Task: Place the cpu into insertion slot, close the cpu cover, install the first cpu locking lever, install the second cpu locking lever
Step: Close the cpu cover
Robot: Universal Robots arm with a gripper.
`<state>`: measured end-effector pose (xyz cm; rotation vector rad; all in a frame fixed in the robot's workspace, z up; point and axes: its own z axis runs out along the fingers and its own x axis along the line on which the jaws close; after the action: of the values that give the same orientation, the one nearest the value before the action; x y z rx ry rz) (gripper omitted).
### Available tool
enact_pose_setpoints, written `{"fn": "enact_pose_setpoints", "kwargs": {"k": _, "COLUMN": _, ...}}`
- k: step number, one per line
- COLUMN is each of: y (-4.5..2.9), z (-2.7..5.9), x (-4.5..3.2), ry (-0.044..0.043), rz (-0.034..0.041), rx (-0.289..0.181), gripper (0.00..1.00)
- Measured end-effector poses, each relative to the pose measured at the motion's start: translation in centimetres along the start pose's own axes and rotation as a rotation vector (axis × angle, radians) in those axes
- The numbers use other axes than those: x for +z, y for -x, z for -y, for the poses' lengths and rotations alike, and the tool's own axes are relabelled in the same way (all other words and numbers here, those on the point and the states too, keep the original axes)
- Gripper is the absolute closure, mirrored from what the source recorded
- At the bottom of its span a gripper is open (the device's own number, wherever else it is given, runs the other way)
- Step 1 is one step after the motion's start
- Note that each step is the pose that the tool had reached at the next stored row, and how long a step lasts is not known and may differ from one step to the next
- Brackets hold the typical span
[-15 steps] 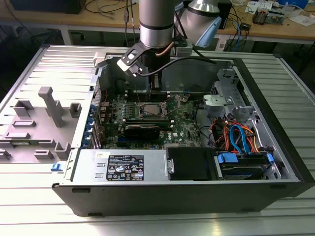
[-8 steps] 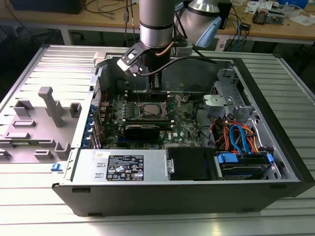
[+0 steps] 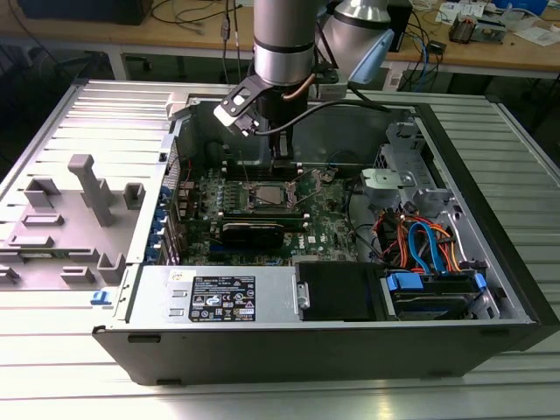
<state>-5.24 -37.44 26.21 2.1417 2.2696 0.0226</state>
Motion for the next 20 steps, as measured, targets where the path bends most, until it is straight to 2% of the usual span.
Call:
{"fn": "enact_pose_setpoints", "kwargs": {"k": 3, "y": 0.02, "z": -0.41, "x": 0.02, "ry": 0.0002, "rz": 0.0004, "rx": 0.0, "gripper": 0.89}}
{"fn": "enact_pose_setpoints", "kwargs": {"k": 5, "y": 0.03, "z": -0.71, "x": 0.02, "ry": -0.0003, "rz": 0.0036, "rx": 0.0, "gripper": 0.89}}
{"fn": "enact_pose_setpoints", "kwargs": {"k": 14, "y": 0.17, "z": -3.16, "x": 0.06, "ry": -0.0023, "rz": 0.0048, "rx": 0.0, "gripper": 0.89}}
{"fn": "enact_pose_setpoints", "kwargs": {"k": 18, "y": 0.17, "z": -3.24, "x": 0.05, "ry": -0.0024, "rz": 0.0049, "rx": 0.0, "gripper": 0.89}}
{"fn": "enact_pose_setpoints", "kwargs": {"k": 20, "y": 0.17, "z": -3.25, "x": -0.23, "ry": -0.0024, "rz": 0.0049, "rx": 0.0, "gripper": 0.89}}
